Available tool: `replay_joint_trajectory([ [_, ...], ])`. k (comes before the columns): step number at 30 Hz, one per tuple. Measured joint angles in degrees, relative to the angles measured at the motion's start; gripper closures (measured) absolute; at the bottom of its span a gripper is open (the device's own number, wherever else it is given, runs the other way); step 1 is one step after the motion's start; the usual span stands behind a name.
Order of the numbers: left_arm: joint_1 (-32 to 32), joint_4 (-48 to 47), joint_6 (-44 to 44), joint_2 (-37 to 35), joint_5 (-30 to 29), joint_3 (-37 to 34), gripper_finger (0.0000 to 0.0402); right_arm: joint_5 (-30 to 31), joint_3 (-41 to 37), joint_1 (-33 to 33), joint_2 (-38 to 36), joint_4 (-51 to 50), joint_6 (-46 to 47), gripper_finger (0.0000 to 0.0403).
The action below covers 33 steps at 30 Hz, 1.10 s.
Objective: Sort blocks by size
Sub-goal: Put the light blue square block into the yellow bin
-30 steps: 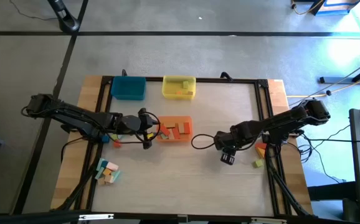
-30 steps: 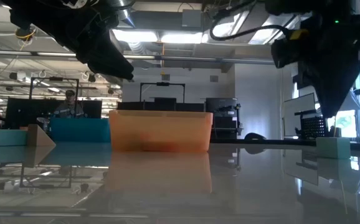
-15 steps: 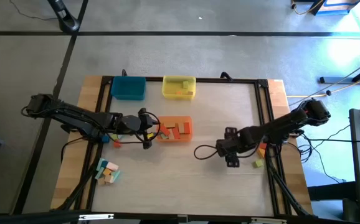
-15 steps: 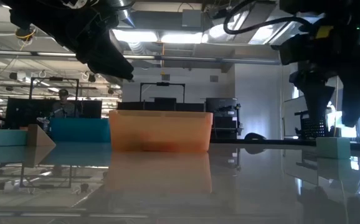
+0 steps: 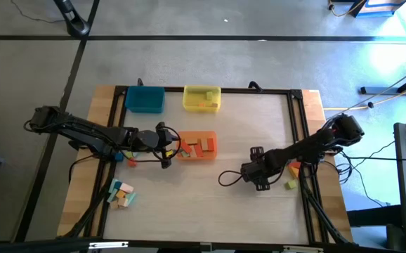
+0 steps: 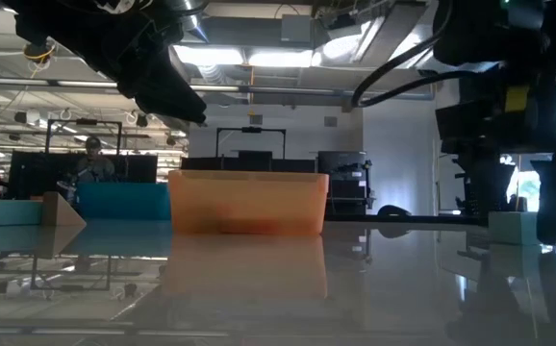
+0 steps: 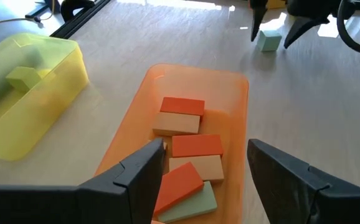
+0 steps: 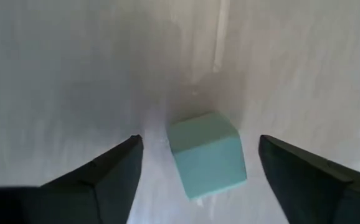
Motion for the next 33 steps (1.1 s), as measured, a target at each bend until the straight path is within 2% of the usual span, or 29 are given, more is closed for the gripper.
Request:
replay_joint_trajectory([
  [10, 0.0, 0.1, -0.1, 0.0, 0.0, 0.0, 0.0183, 1.1, 0.4, 0.0, 0.7, -0.3, -0.4, 0.0271],
  [15, 0.0, 0.2, -0.1, 0.0, 0.0, 0.0, 0.0183, 0.0, 4.0, 0.0, 0.4, -5.3, -0.2, 0.0272],
  [19, 0.0, 0.7, 0.0, 0.0, 0.0, 0.0, 0.0183, 1.5, 8.9, -0.2, -1.2, -6.7, -0.9, 0.0272],
  [27, 0.0, 2.1, 0.5, 0.0, 0.0, 0.0, 0.0183, 6.3, 13.2, -4.6, -4.7, 5.1, -9.8, 0.0272],
  [31, 0.0, 2.4, 0.6, 0.0, 0.0, 0.0, 0.0183, 8.5, 13.2, -10.7, -4.7, 12.7, -16.8, 0.0272],
  [33, 0.0, 3.2, 0.6, 0.0, 0.0, 0.0, 0.0183, 7.7, 13.2, -14.7, -4.4, 16.5, -19.9, 0.0272],
])
